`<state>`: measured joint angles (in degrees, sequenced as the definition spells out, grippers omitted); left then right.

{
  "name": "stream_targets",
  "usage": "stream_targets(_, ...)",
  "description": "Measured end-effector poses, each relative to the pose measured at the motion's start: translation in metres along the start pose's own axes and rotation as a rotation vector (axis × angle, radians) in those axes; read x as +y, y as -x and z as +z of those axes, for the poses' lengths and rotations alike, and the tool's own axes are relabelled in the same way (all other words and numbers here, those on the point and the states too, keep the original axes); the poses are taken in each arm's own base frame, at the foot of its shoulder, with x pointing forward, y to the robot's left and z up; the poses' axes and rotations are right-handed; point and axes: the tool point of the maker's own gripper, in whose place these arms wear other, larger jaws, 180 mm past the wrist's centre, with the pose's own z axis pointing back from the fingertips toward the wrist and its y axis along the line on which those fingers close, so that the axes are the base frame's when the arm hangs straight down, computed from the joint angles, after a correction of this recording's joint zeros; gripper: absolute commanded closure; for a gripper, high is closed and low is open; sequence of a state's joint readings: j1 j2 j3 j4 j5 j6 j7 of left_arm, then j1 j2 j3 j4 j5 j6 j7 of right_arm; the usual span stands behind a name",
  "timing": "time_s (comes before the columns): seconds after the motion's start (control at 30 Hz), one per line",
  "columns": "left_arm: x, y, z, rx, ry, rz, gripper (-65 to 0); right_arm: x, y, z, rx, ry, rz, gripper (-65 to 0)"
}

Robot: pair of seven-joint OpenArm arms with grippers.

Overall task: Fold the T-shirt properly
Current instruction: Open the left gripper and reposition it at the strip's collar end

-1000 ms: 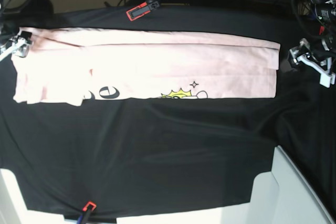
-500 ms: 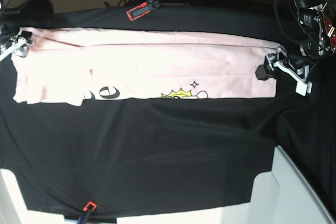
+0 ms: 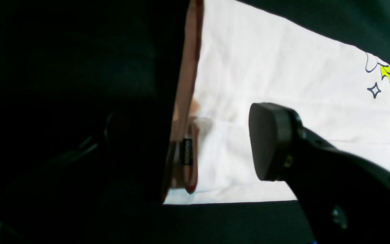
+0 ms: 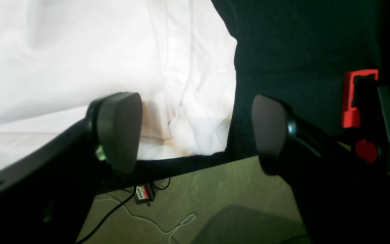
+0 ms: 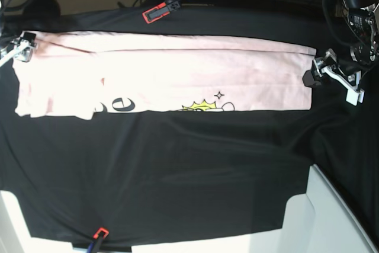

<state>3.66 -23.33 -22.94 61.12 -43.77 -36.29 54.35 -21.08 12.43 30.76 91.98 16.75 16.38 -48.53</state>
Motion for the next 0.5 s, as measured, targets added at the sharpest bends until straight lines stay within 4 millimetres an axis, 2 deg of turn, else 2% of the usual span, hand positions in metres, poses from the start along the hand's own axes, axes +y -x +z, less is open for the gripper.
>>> stream_targets(0.13, 0.000, -0.002, 0.000, -0.004, 0.000, -0.001, -48.2, 0.000, 0.000, 0.000, 0.000, 0.000, 0.000, -48.8)
stream_targets(0.27, 0.010, -0.005, 0.000, -0.023, -0.054, 0.060, -48.2, 0.000, 0.000, 0.000, 0.000, 0.000, 0.000, -48.8)
stream_targets(0.37, 0.012, -0.012, -0.001, -0.062, -0.070, 0.082, -48.2, 0.000, 0.000, 0.000, 0.000, 0.000, 0.000, -48.8)
stream_targets(0.5, 0.015, -0.011, -0.002, -0.058, -0.090, 0.108, -48.2, 0.000, 0.000, 0.000, 0.000, 0.001, 0.001, -48.8)
